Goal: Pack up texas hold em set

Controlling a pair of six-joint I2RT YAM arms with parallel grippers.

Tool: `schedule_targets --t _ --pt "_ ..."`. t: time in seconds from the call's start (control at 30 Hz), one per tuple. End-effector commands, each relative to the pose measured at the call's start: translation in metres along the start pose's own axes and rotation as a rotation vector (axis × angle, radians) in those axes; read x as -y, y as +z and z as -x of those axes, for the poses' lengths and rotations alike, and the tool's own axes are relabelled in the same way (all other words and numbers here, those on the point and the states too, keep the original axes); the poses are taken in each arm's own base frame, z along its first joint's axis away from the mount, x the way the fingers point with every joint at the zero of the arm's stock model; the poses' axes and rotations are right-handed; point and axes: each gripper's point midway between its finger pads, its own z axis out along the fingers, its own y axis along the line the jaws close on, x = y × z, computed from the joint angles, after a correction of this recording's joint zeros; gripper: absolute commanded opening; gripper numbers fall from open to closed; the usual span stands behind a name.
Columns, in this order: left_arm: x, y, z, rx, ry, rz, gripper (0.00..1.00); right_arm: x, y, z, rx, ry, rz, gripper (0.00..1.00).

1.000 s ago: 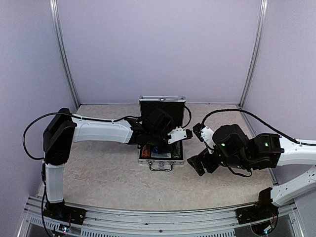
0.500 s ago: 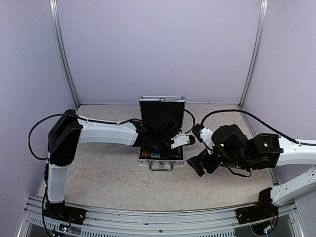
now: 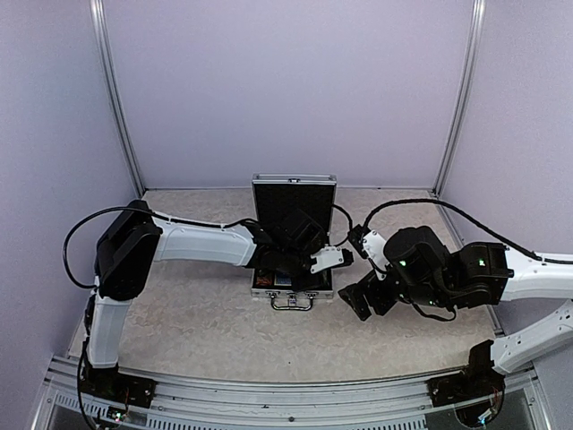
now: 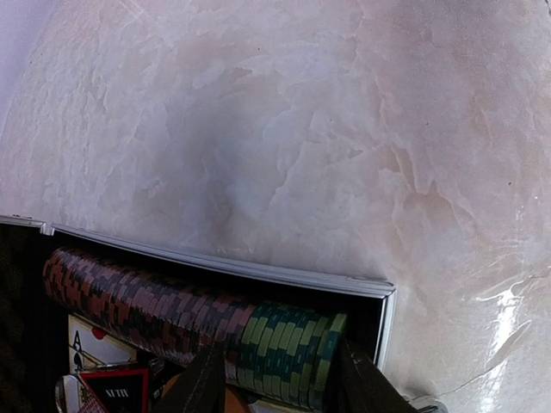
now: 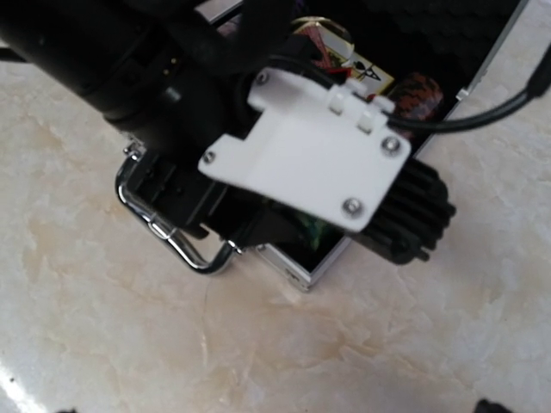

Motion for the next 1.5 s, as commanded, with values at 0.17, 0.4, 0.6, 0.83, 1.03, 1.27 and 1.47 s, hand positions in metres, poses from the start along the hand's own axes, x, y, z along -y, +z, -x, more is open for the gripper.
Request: schedule_targets --t 0.17,0.4,0.6,0.83,1.03,1.27,1.47 --pt "-0.014 -0.067 0.045 0.206 -0.18 0.018 0.56 0.01 -0.002 0.021 0.065 0.03 -0.047 1.0" --pt "-0.038 -0.128 0.039 0.222 -0.353 0.176 0.66 0.036 0.012 0.03 0.075 0.105 -0.11 1.0" --pt "-0.115 -0.22 0.024 0.424 -0.674 0.303 0.99 0.08 0.017 0.075 0.198 0.284 -0.077 1.0" --pt "-0.208 -0.312 -0.015 0.708 -0.962 0.447 0.99 0.118 0.049 0.118 0.252 0.459 0.008 1.0" --pt "-0.277 -0.313 -0.017 0.758 -0.966 0.469 0.99 0.091 0.098 0.096 0.18 0.61 0.289 0.81" --pt "-0.305 -0.248 -0.016 0.764 -0.934 0.294 0.93 0.064 0.119 0.06 0.135 0.731 0.492 0.39" --pt "-0.295 -0.205 -0.011 0.766 -0.899 0.137 0.82 0.056 0.131 0.03 0.09 0.85 0.65 0.05"
